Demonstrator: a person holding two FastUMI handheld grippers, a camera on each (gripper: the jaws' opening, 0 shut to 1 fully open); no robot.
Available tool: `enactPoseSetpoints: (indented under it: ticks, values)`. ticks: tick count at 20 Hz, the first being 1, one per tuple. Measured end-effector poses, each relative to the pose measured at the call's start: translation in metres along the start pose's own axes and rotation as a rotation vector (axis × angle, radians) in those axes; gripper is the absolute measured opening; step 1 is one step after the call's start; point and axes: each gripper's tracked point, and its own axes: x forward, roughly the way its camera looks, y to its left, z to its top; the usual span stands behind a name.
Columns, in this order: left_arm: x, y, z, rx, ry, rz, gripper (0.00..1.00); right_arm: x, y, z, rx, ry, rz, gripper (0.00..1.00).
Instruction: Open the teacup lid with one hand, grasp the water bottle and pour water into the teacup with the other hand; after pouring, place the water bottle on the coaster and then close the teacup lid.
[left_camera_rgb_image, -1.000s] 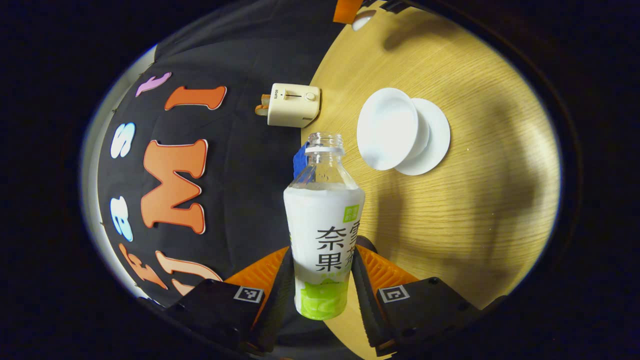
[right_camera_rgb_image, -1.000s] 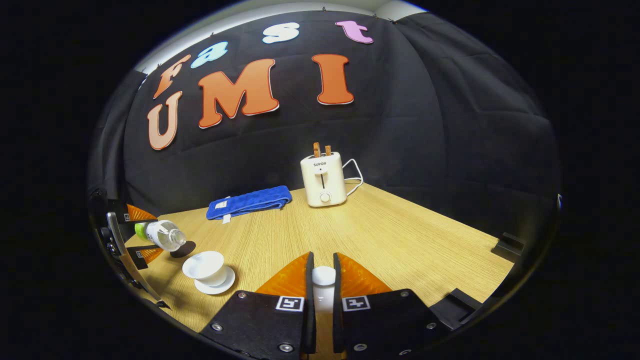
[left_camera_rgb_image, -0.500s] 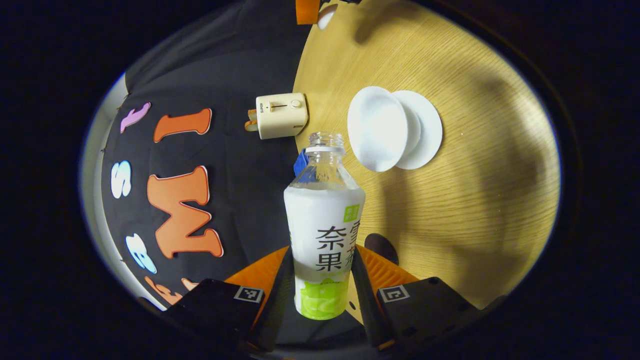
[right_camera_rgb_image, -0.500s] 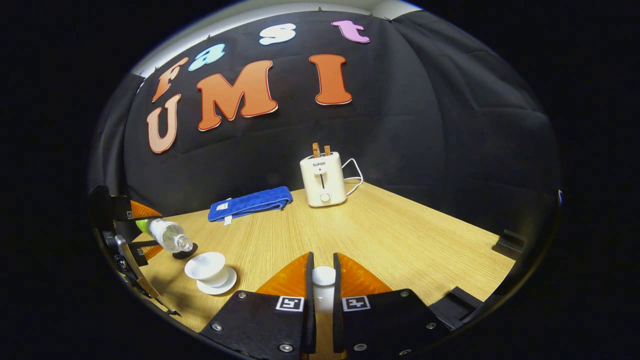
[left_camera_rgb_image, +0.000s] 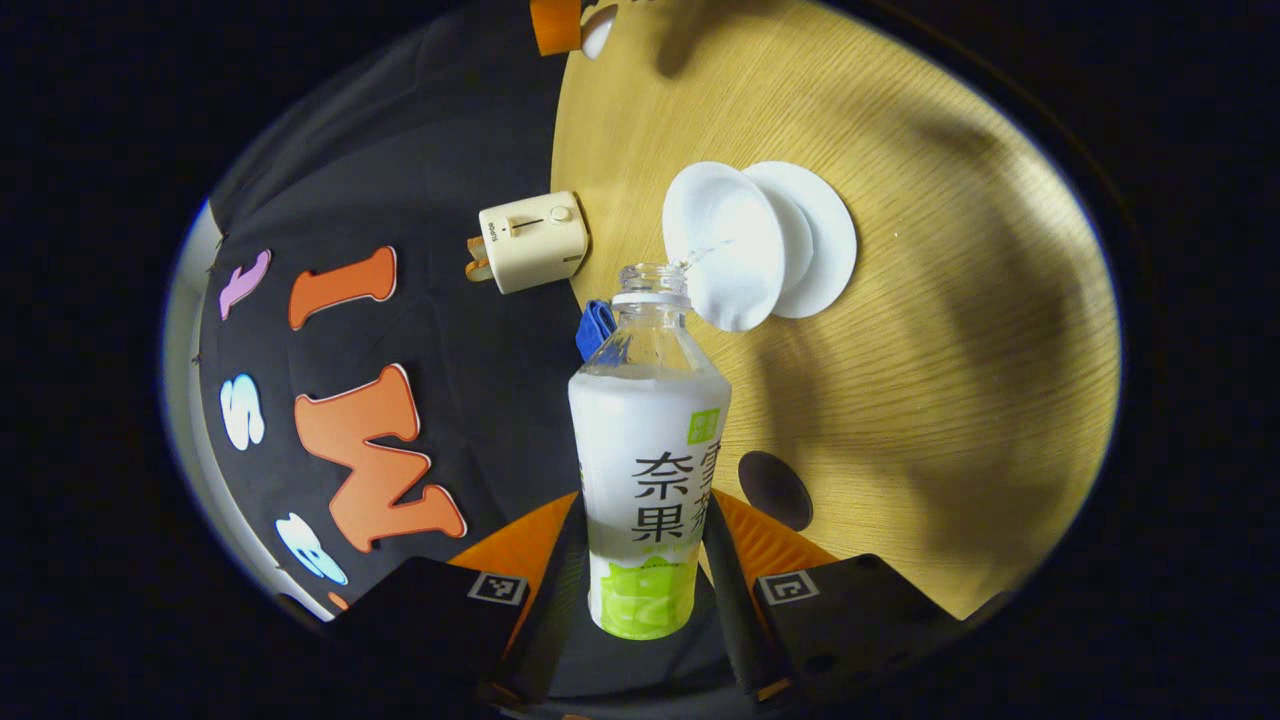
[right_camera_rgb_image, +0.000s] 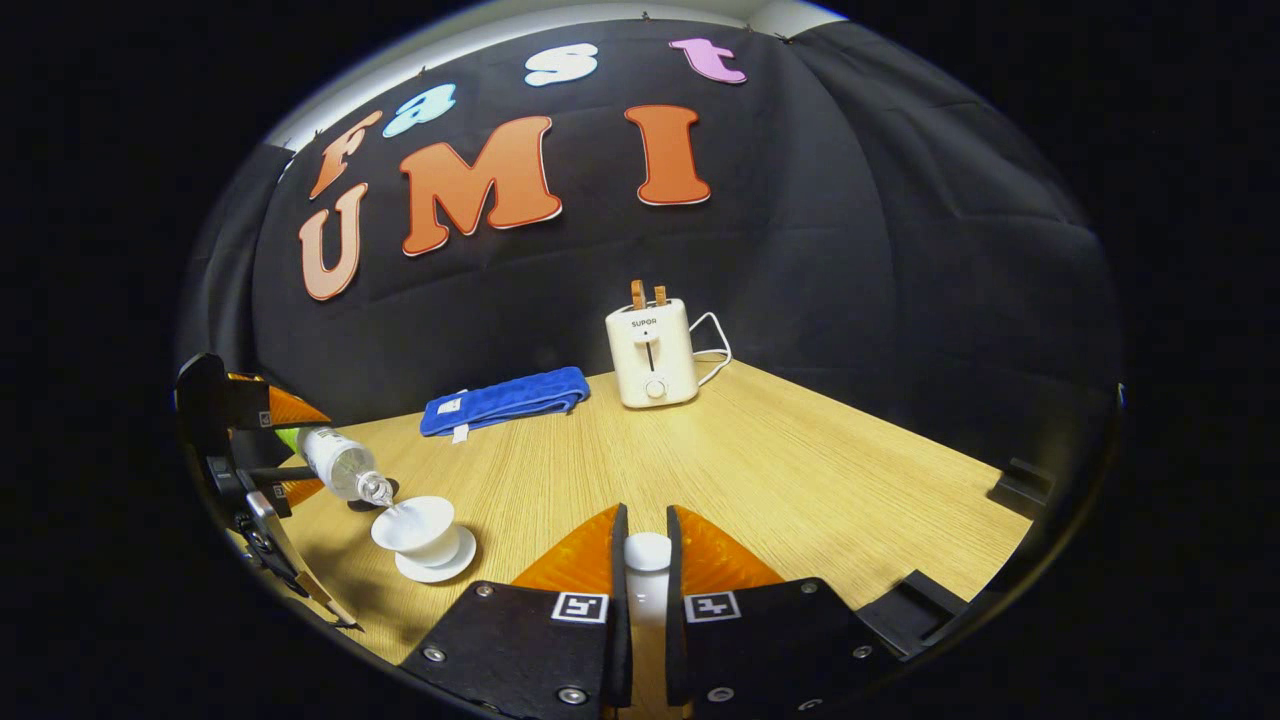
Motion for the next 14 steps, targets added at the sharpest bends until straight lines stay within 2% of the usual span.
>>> enactPoseSetpoints:
  ticks: [1,3,9,10,14]
  values:
    - [0.001,0.0,0.002,0.022,-0.002,0.0,0.71,0.0,0.0,-0.001,-0.001,0.0,0.002,0.13]
    - [0.003,0.003,0.003,0.066,-0.003,-0.003,0.67,-0.001,-0.001,-0.001,0.001,0.001,0.003,0.13]
    - [0.007,0.012,0.006,0.154,-0.006,-0.014,0.67,0.001,-0.005,-0.003,0.003,0.004,-0.002,0.13]
    - [0.008,0.013,0.006,0.171,-0.006,-0.013,0.71,0.001,-0.005,-0.003,0.003,0.005,-0.001,0.13]
    - [0.005,0.021,0.009,0.222,-0.012,-0.001,0.68,0.001,-0.003,-0.005,0.003,0.009,0.005,0.13]
